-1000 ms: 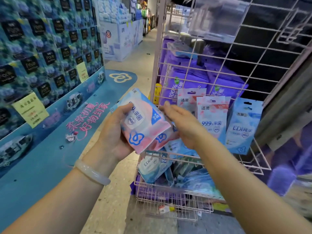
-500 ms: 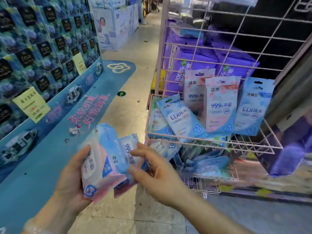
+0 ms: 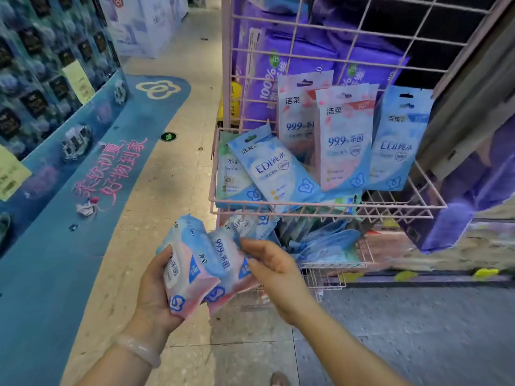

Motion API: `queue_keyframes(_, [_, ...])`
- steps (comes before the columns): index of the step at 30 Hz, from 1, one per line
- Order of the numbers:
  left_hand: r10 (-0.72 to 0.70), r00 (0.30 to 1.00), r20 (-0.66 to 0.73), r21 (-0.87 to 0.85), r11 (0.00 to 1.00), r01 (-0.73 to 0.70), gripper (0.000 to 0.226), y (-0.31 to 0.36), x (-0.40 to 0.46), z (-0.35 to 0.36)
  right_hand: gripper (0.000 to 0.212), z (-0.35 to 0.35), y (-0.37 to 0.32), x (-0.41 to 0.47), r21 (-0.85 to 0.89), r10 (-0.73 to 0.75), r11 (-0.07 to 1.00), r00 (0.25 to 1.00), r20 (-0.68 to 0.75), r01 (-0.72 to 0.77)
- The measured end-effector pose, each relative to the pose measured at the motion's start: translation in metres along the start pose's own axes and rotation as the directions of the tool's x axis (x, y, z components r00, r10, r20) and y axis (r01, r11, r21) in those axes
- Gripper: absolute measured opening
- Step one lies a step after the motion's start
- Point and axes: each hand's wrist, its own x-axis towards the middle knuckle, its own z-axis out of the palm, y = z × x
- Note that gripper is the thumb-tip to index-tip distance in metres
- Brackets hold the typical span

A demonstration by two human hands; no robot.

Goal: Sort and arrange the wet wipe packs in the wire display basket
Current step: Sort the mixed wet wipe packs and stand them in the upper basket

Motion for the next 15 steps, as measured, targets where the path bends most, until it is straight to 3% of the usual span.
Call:
queue_keyframes(3, [-0.052,0.995,-0.085,-0.152,0.988,0.039,0.058,-0.001,0.014,-0.027,0.029,-0.005,0.003,0.01,0.03,-0.014,0.999,0.999,-0.031,0.015])
queue_keyframes(8, [-0.005,0.986,-0.165,-0.109,0.994,-0.013,0.049,-0.006,0.022,-0.034,0.026,-0.022,0.013,0.055,-0.076,-0.003,0.997,0.916,-0.402,-0.031])
queue_keyframes(11, [-0.037,0.987,-0.157,-0.116,0.993,0.019,0.048,-0.007,0.026,-0.029,0.016,-0.028,0.014,0.088,-0.046,0.058,0.995,0.898,-0.435,-0.087])
queue_keyframes(14, [-0.065,0.985,-0.159,-0.114,0.992,0.047,0.046,-0.013,0.024,-0.029,0.03,-0.027,0.012,0.109,0.425,0.195,0.904,0.842,-0.502,0.045])
queue_keyframes(15, [-0.062,0.984,-0.167,-0.12,0.992,0.042,0.046,-0.015,0.023,-0.032,0.035,-0.023,0.011,0.114,0.44,0.204,0.897,0.837,-0.508,0.049])
